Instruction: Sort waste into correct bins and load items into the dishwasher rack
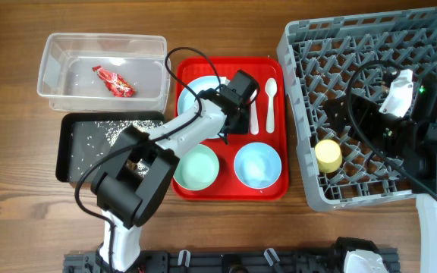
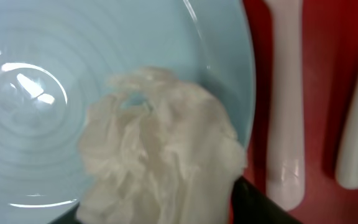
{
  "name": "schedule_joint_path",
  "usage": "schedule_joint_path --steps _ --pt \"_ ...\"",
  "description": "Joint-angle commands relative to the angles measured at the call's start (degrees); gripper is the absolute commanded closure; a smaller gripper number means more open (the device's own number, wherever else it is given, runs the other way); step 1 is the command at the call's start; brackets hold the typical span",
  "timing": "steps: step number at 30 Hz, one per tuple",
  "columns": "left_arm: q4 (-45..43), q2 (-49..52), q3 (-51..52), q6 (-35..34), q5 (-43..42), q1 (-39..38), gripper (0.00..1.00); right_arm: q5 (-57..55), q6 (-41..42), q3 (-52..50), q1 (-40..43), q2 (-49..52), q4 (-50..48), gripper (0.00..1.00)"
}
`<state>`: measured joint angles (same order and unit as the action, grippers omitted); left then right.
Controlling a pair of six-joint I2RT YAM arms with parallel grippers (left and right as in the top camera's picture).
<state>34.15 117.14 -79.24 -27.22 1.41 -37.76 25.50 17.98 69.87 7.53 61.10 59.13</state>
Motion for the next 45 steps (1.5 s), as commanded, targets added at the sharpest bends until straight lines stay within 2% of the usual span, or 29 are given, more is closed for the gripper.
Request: schedule_joint_path --steps 1,8,18,26,33,38,40,41,42,43,45 --pt "-0.17 0.00 -0.85 -1.79 -0.96 1.42 0.96 0.72 0.11 0.61 -0.20 0.20 0.07 0.09" --pt "1.09 -9.92 -1.25 -1.77 -1.81 3.41 0.96 0.70 0.07 0.61 -0.20 0.20 0.04 0.08" --pt "0.52 -13.07 -1.31 -1.57 -4.11 2.89 0.96 0.70 0.09 0.61 -0.20 0.22 0.46 0.08" --pt "-2.47 -12.35 -1.31 -1.57 -5.70 -1.18 0.96 0.74 0.09 0.61 -0.20 0.20 0.52 0.08" --pt "0.72 -10.23 -1.22 -1.55 3.37 -1.51 0.96 0.74 0.07 0.61 -0.20 0.20 1.29 0.08" --pt "-0.52 -3.28 -1.22 -1.57 3.50 -1.53 0.96 0.74 0.07 0.61 -0.20 0.20 1.33 0.08" --pt "-1.14 -2.89 -1.22 -1.55 2.51 -1.51 0.84 0.72 0.02 0.61 -0.20 0.20 1.31 0.07" --pt "-1.75 -2.95 -1.25 -1.57 2.19 -1.51 0.68 0.72 0.04 0.61 -0.20 0.20 1.31 0.07" --pt "-2.08 -3.26 -1.25 -1.55 1.92 -1.51 0.66 0.72 0.04 0.61 -0.20 0.20 1.31 0.07" --pt "-2.34 -3.48 -1.25 -1.55 1.86 -1.51 0.70 0.72 0.07 0.61 -0.20 0.20 1.31 0.07" --pt "-2.32 -3.69 -1.25 -1.55 1.86 -1.51 0.96 0.72 0.04 0.61 -0.20 0.20 1.20 0.07"
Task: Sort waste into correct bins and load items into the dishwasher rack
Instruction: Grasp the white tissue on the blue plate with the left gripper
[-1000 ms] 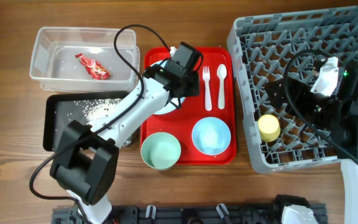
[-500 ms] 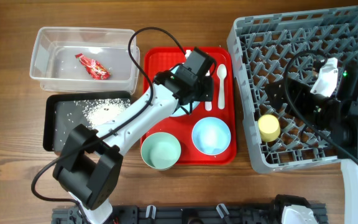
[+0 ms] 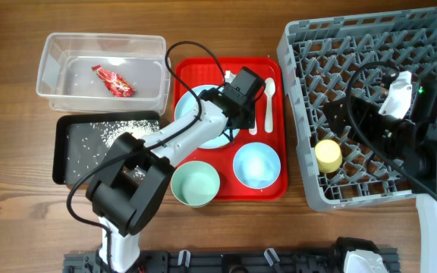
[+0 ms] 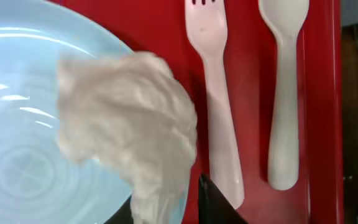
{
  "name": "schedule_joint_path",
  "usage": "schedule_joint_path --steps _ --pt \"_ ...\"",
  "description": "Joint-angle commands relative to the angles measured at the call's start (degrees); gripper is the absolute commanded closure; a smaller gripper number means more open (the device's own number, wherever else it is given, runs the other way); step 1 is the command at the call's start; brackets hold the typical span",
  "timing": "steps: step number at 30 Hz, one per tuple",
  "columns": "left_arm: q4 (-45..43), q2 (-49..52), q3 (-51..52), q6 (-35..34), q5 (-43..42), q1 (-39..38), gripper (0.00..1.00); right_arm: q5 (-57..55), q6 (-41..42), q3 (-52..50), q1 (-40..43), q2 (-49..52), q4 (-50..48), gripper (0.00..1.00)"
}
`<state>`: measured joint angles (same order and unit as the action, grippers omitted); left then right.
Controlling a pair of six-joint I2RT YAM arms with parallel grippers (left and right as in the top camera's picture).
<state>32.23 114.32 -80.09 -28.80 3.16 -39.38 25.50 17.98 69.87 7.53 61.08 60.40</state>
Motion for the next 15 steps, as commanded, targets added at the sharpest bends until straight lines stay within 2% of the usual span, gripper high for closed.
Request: schedule_joint_path --steps 1,7,15 --pt "-0.26 -0.96 -0.39 0.04 0.11 0.11 0.96 0.72 0.07 0.61 -0.20 0.22 -0.09 0.07" --pt "0.81 -2.71 -0.90 3.26 2.84 0.50 0.96 0.70 0.00 0.61 -0.17 0.22 -0.15 0.07" --pt "2.86 -14.91 -1.05 6.10 9.97 4.55 0.96 0.72 0.07 0.61 -0.20 0.22 -0.15 0.07"
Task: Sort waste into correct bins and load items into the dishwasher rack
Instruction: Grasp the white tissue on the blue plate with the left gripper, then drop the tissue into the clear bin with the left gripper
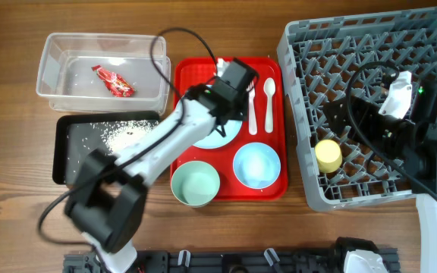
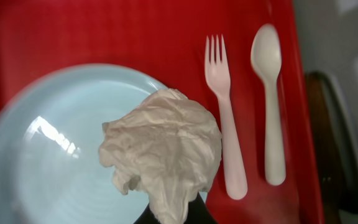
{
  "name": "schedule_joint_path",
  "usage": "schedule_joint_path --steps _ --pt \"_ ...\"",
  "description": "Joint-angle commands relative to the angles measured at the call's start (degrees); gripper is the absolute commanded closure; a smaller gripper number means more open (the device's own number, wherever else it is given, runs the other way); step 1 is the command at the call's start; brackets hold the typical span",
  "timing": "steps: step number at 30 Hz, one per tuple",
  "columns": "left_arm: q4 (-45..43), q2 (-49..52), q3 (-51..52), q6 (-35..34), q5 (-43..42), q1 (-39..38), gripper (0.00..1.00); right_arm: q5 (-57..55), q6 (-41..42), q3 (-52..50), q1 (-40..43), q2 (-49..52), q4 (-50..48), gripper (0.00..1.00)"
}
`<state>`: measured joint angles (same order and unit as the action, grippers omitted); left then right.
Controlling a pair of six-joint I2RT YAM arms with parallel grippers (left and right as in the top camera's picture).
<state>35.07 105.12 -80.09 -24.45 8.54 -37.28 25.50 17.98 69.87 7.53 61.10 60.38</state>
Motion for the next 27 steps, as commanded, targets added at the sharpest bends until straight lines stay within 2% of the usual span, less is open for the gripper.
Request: schedule_joint_path --steps 1,6,11,12,13,14,16,18,19,21,22,24,27 --pt "0.11 -6.60 -1.05 2.01 4.72 3.52 0.96 0.70 0.04 0.61 -0.17 0.20 -0.13 0.07" --pt "0.02 -7.63 -1.05 4.76 9.16 12.02 0.96 0.72 0.04 0.61 -0.20 0.20 -0.11 0.07" --pt "-3.56 -6.51 -1.03 4.76 6.08 24.85 0.96 0.72 0.04 0.61 -0.20 0.20 -0.35 0.07" --pt "-4.00 -6.32 -1.03 4.76 4.90 26.23 0.89 0.72 0.07 0.61 -0.20 0.20 -0.35 0.07" --pt "-4.15 -6.32 -1.05 4.79 2.84 27.47 0.49 0.72 0.04 0.61 -0.20 0.20 -0.35 0.07" --pt "-3.93 -6.45 -1.05 5.62 0.70 28.11 0.18 0.72 0.04 0.61 -0.20 0.20 -0.33 0.07" --pt "-1.77 -7.76 -1.18 8.20 -1.66 27.96 0.06 0.72 0.04 0.61 -0.20 0.20 -0.33 0.07" --pt "0.79 -9.88 -1.22 8.22 -1.64 26.43 0.14 0.72 0.02 0.61 -0.17 0.20 -0.26 0.07" --pt "2.36 -11.19 -1.22 8.20 -1.64 25.51 0.27 0.72 0.02 0.61 -0.20 0.20 -0.17 0.07" --pt "7.02 -14.53 -1.22 7.41 -1.66 23.23 0.91 0.72 0.04 0.61 -0.17 0.20 0.00 0.07" --pt "10.10 -16.55 -1.22 6.21 -2.60 21.86 0.96 0.72 0.02 0.61 -0.20 0.20 -0.02 0.07" --pt "16.15 -20.13 -1.22 5.75 -6.71 19.32 0.96 0.70 -0.02 0.61 -0.20 0.20 -0.02 0.07" --pt "28.24 -24.79 -1.18 0.63 -10.91 14.16 0.96 0.72 0.07 0.61 -0.20 0.20 0.04 0.07"
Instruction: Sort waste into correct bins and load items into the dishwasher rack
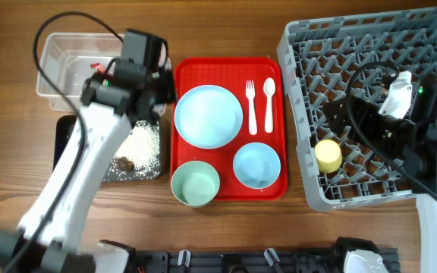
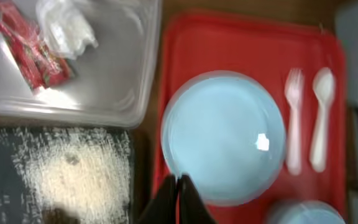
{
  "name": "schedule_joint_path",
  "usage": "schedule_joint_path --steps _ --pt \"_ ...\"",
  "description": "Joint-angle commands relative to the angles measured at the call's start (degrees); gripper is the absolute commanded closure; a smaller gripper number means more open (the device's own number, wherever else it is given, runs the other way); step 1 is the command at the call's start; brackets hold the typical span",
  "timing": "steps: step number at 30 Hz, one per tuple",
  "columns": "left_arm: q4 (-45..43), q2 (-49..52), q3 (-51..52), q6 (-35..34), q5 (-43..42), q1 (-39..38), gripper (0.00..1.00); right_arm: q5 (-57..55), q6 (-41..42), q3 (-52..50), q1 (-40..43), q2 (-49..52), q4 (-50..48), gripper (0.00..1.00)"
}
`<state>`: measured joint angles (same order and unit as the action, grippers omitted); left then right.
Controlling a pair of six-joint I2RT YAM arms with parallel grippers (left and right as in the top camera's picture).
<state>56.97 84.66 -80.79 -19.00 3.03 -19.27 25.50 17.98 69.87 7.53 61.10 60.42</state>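
Note:
A crumpled white tissue (image 2: 64, 28) lies in the clear bin (image 2: 117, 74) beside a red wrapper (image 2: 33, 53). My left gripper (image 2: 179, 182) is shut with nothing between its fingers; it hangs over the gap between the black tray (image 2: 17, 186) and the red tray (image 2: 185, 37). In the overhead view the left gripper (image 1: 164, 95) sits by the bin's right end. The light blue plate (image 1: 209, 115) is bare. My right gripper (image 1: 347, 114) hovers over the grey rack (image 1: 355, 45); its jaws cannot be made out.
On the red tray (image 1: 226, 68) lie a white fork (image 1: 251, 106) and spoon (image 1: 269, 102), with a green bowl (image 1: 196, 184) and a blue bowl (image 1: 256, 164). The black tray (image 1: 67, 152) holds rice. A yellow cup (image 1: 327, 155) stands in the rack.
The left gripper held the tissue above the plate; now the arm is over the clear bin's right end, the tissue lies in the bin and the fingers are shut on nothing. The right arm is unmoved.
The left gripper was down on the tissue on the blue plate. Then it held the tissue a little above the plate, then higher over the tray. Now the tissue rests in the clear bin beside the red wrapper and the plate is bare.

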Motion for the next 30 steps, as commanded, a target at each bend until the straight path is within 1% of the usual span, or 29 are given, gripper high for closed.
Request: schedule_joint_path --steps 1,3,5,6,7,9,11,12,14,17,19,22,25,30 --pt "9.84 -4.59 -0.42 -5.99 -5.40 -6.05 0.96 0.72 0.07 0.61 -0.20 0.20 -0.13 0.07" --pt "13.40 -4.20 1.22 -7.19 -6.29 -11.10 0.96 0.66 0.02 0.61 -0.20 0.20 -0.42 0.06" --pt "11.93 -3.76 5.27 -8.09 -8.57 -16.39 0.96 0.26 0.02 0.61 -0.20 0.20 -0.35 0.06" --pt "11.43 -3.50 6.91 -9.46 -8.24 -18.23 0.96 0.28 0.04 0.61 -0.20 0.20 -0.20 0.07" --pt "11.41 -3.15 8.87 -12.68 -6.67 -20.09 0.96 0.28 0.04 0.61 -0.20 0.20 -0.09 0.07" --pt "11.41 -2.73 12.70 -18.10 -5.14 -21.40 0.96 0.31 0.11 0.61 -0.20 0.20 -0.11 0.07" --pt "10.71 -2.67 16.28 -20.72 -5.16 -21.40 0.96 0.28 0.11 0.61 -0.20 0.20 -0.11 0.07" --pt "9.53 -2.67 18.18 -20.90 -5.38 -21.40 0.96 0.28 0.09 0.61 -0.17 0.20 -0.13 0.06" --pt "2.21 -2.45 24.50 -20.79 -7.19 -21.40 0.96 0.28 0.13 0.61 -0.20 0.20 -0.28 0.07" --pt "-7.08 -1.20 30.67 -20.44 -8.63 -21.40 0.96 0.31 0.17 0.61 -0.20 0.20 -0.55 0.07" --pt "-10.71 0.57 33.70 -20.44 -8.20 -21.35 0.96 0.28 0.15 0.61 -0.20 0.20 -0.37 0.06" --pt "-14.49 3.76 34.73 -20.35 -3.34 -21.33 0.96 0.28 0.17 0.61 -0.20 0.20 -0.44 0.06" --pt "-21.05 7.10 34.73 -15.72 -2.75 -21.33 0.96 0.31 0.17 0.61 -0.20 0.20 -0.79 0.07" --pt "-24.52 8.96 34.69 -15.72 2.14 -20.79 0.96 0.28 0.11 0.61 -0.20 0.20 -0.85 0.06"
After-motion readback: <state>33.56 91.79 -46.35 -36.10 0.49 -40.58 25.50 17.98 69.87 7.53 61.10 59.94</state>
